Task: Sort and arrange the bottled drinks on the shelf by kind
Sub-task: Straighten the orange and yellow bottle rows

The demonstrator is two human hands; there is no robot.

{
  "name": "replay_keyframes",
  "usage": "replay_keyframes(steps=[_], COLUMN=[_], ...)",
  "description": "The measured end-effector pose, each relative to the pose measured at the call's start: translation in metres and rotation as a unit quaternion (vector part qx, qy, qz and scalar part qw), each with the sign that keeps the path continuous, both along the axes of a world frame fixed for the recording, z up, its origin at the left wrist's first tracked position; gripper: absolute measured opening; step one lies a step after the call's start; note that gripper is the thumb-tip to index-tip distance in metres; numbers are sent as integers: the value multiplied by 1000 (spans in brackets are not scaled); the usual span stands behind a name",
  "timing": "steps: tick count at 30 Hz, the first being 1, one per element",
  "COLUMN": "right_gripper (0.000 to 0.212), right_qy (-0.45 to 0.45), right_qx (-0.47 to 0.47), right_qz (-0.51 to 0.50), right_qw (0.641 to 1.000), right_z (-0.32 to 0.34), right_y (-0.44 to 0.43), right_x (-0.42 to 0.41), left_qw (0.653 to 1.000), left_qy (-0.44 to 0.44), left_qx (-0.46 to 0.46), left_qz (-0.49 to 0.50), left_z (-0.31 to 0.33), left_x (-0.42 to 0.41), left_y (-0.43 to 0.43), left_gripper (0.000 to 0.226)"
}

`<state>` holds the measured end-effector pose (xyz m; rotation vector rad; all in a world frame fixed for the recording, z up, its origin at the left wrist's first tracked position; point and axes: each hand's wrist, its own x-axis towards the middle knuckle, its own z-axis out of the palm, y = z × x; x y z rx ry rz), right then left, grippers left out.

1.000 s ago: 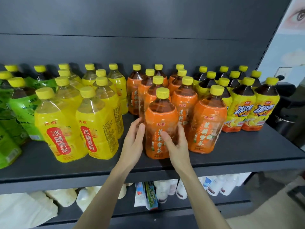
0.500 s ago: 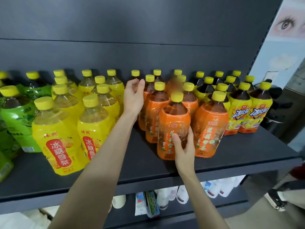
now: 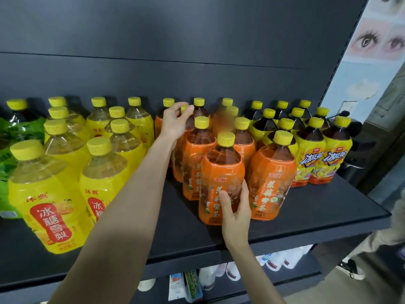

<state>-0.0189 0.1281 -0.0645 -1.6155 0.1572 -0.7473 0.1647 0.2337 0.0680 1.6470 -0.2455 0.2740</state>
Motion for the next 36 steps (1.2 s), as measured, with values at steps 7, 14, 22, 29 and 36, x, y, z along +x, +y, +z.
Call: replay_keyframes(steps=[7, 14, 22, 29, 36], right_gripper=[90, 91, 81, 88, 84], right_qy=[-4, 4, 11, 15, 12], right_qx=[7, 11, 5, 10, 8], right_qz=[0, 2, 4, 7, 7], right_qw=[1000, 1000, 1000, 1000, 1000], right_z=[-3, -4, -5, -6, -4], right_y=[1, 2, -1, -1, -1], right_x=[1, 2, 2, 2, 1], left_qw=[996, 989, 975, 979, 986], left_qy=[-19, -45, 0, 5, 50], left_qx=[-37, 37, -59, -48, -55], left_qz=[75, 133, 215, 197, 150], left_z=[-8, -17, -66, -74, -75], left_x=[1, -5, -38, -37, -41], left_y=[14, 16, 9, 10, 12], left_gripper=[40, 45, 62, 60, 63])
